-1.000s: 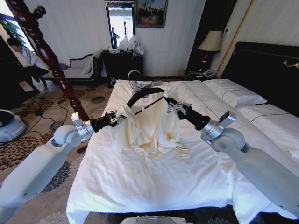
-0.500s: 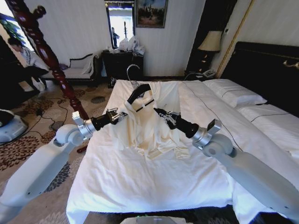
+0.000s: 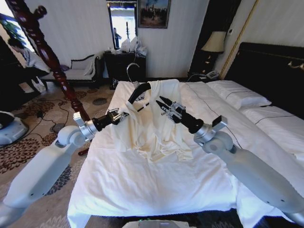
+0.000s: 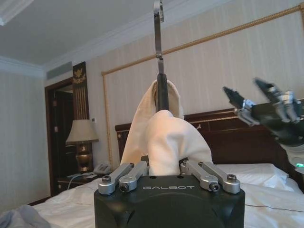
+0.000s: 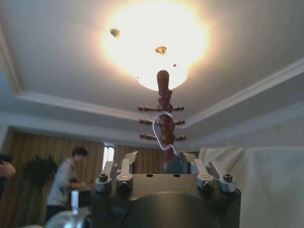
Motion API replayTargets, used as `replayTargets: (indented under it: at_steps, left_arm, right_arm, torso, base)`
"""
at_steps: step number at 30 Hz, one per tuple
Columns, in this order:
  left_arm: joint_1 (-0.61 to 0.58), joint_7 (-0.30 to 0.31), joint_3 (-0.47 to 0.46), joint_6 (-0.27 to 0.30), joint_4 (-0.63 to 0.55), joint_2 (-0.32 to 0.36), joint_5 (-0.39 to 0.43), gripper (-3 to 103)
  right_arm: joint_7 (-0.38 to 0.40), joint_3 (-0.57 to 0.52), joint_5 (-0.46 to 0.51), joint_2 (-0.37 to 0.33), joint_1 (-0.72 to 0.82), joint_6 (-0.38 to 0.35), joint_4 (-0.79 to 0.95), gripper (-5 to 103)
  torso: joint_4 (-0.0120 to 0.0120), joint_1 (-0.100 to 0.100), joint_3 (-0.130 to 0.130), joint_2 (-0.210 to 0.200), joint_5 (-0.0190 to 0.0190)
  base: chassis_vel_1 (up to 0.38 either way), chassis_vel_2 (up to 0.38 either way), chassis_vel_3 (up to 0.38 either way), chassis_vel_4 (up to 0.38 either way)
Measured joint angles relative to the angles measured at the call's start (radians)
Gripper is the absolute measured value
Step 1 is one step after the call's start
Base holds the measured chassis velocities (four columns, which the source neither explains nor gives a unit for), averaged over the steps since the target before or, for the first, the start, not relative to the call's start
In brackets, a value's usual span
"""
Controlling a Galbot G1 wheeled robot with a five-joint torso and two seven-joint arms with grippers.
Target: Pick up the clothes from the bed and hang them on the clothes hanger.
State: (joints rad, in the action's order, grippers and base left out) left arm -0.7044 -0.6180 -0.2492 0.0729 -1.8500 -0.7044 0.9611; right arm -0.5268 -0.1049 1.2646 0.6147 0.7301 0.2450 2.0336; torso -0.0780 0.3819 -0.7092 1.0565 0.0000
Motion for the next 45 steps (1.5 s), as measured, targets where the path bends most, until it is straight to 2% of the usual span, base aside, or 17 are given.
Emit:
replayTargets:
  at_steps: [1,4,5,6,7,8,10,11,14,15,17,19,22,26,31,36,45]
  left_arm:
    - [0.0,0.004,-0.005,0.0,0.0,0.0,0.0,20]
    - [0.002,0.015,-0.013,0.0,0.0,0.0,0.003,20]
    - [0.006,0.04,-0.032,0.001,-0.001,0.005,0.016,20]
    - [0.009,0.069,-0.046,0.009,-0.007,0.011,0.025,20]
    - [0.009,0.069,-0.046,0.009,-0.007,0.011,0.025,20]
    - [0.012,0.1,-0.059,0.019,-0.014,0.02,0.033,20]
    - [0.015,0.164,-0.092,0.043,-0.03,0.039,0.056,20]
    - [0.015,0.201,-0.112,0.059,-0.039,0.05,0.075,20]
    - [0.017,0.251,-0.143,0.082,-0.048,0.07,0.107,20]
    - [0.018,0.28,-0.163,0.094,-0.05,0.084,0.126,20]
    - [0.021,0.351,-0.202,0.121,-0.05,0.109,0.152,20]
    - [0.022,0.374,-0.216,0.131,-0.048,0.116,0.159,20]
    - [0.035,0.476,-0.261,0.181,-0.029,0.124,0.191,20]
    - [0.064,0.535,-0.28,0.223,-0.003,0.124,0.244,20]
    - [0.119,0.575,-0.282,0.276,0.036,0.127,0.296,20]
    - [0.249,0.597,-0.238,0.334,0.141,0.145,0.331,20]
    - [0.374,0.605,-0.21,0.381,0.28,0.176,0.347,20]
  right_arm:
    - [0.002,-0.015,0.031,0.0,0.012,0.007,0.003,57]
    - [0.031,-0.032,0.065,0.005,0.021,0.011,0.006,57]
    - [0.126,-0.057,0.093,0.017,0.023,0.014,0.005,68]
    - [0.211,-0.073,0.092,0.029,0.018,0.014,-0.007,68]
    - [0.211,-0.073,0.092,0.029,0.018,0.014,-0.007,68]
    - [0.296,-0.085,0.075,0.04,0.009,0.012,-0.024,79]
    - [0.444,-0.101,0.037,0.058,-0.004,0.007,-0.063,79]
    - [0.488,-0.106,0.029,0.067,-0.006,0.008,-0.077,90]
    - [0.543,-0.111,0.024,0.078,-0.004,0.01,-0.088,90]
    - [0.563,-0.112,0.022,0.083,-0.001,0.01,-0.09,98]
    - [0.577,-0.111,-0.001,0.099,0.007,0.011,-0.092,100]
    - [0.577,-0.107,-0.012,0.104,0.008,0.011,-0.092,100]
    - [0.577,-0.092,-0.037,0.116,0.009,0.005,-0.093,100]
    - [0.576,-0.089,-0.048,0.111,0.016,-0.001,-0.094,100]
    - [0.577,-0.089,-0.053,0.101,0.031,-0.004,-0.097,100]
    - [0.581,-0.095,-0.058,0.093,0.039,-0.006,-0.097,100]
    - [0.581,-0.091,-0.069,0.095,0.043,-0.009,-0.107,100]
  torso:
    - [0.0,0.0,0.0,0.0,0.0]
    - [0.0,0.0,0.0,0.0,-0.0001]
    - [0.0,0.0,0.0,0.0,-0.0001]
    - [0.0001,0.0,0.0,0.0,-0.0002]
    - [0.0001,0.0,0.0,0.0,-0.0002]
    - [0.0003,0.0,0.0,0.0,0.0]
    - [0.0004,0.0,0.0,0.0,-0.0001]
    - [0.0004,0.0,0.0,0.0,0.0001]
    - [0.0002,0.0,0.0,0.0,0.0003]
    - [0.0002,0.0,0.0,0.0,0.0]
    - [0.0004,0.0,0.0,0.0,-0.0001]
    - [0.0004,0.0,0.0,0.0,-0.0002]
    - [0.0004,0.0,0.0,0.0,-0.0002]
    - [0.0005,0.0,0.0,0.0,-0.0004]
    - [-0.0001,0.0,0.0,0.0,-0.0001]
    - [0.0001,0.0,0.0,0.0,-0.0002]
    - [0.0007,0.0,0.0,0.0,-0.0001]
  base:
    - [0.0,0.0,0.0,0.0]
    - [0.0,0.0,0.0,0.0]
    - [0.0,0.0,0.0,0.0]
    - [0.0,0.0,0.0,0.0]
    - [0.0,0.0,0.0,0.0]
    - [0.0,0.0,0.0,0.0]
    - [0.0,0.0,0.0,0.0]
    - [0.0,0.0,0.0,0.0]
    - [0.0,0.0,0.0,0.0]
    - [0.0,0.0,0.0,0.0]
    - [0.0,0.0,0.0,0.0]
    - [0.0,0.0,0.0,0.0]
    - [0.0,0.0,0.0,0.0]
    - [0.0,0.0,0.0,0.0]
    - [0.0,0.0,0.0,0.0]
    - [0.0,0.0,0.0,0.0]
    - [0.0,0.0,0.0,0.0]
